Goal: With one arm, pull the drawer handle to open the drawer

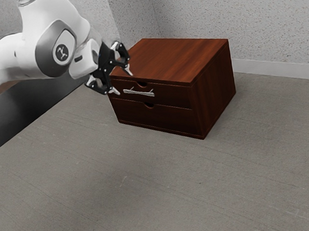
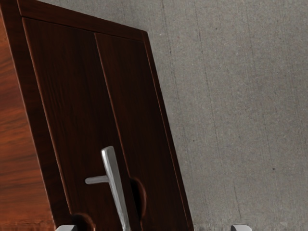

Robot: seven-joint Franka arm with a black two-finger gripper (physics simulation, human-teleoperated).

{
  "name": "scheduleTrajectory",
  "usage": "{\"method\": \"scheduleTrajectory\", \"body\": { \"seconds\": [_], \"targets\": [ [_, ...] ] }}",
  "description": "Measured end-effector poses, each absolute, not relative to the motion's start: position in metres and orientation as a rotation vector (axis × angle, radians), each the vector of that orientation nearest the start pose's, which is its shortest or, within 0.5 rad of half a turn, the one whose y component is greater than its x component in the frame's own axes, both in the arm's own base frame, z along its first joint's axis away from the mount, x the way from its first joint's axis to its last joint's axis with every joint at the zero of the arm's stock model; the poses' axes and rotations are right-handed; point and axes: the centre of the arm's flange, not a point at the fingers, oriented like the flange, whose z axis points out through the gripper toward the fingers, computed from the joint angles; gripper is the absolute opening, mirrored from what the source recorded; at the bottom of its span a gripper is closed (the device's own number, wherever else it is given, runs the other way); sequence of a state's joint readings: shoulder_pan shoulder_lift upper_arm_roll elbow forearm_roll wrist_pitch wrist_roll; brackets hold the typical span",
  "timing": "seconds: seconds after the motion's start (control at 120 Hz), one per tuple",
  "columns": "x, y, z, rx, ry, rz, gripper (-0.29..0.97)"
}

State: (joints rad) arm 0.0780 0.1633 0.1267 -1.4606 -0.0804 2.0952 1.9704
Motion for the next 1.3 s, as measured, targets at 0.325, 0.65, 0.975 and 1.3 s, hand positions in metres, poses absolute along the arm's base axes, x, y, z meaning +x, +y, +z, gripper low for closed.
{"method": "scheduleTrajectory", "body": {
  "seconds": [0.325,0.65,0.975,1.3],
  "targets": [
    [0.660,0.152,0.599,-1.796,2.069,-0.580,0.31],
    [0.678,0.165,0.586,-1.780,2.051,-0.665,0.26],
    [0.681,0.170,0.575,-1.761,2.072,-0.652,0.04],
    [0.690,0.172,0.553,-1.759,2.094,-0.633,0.07]
  ]
}}
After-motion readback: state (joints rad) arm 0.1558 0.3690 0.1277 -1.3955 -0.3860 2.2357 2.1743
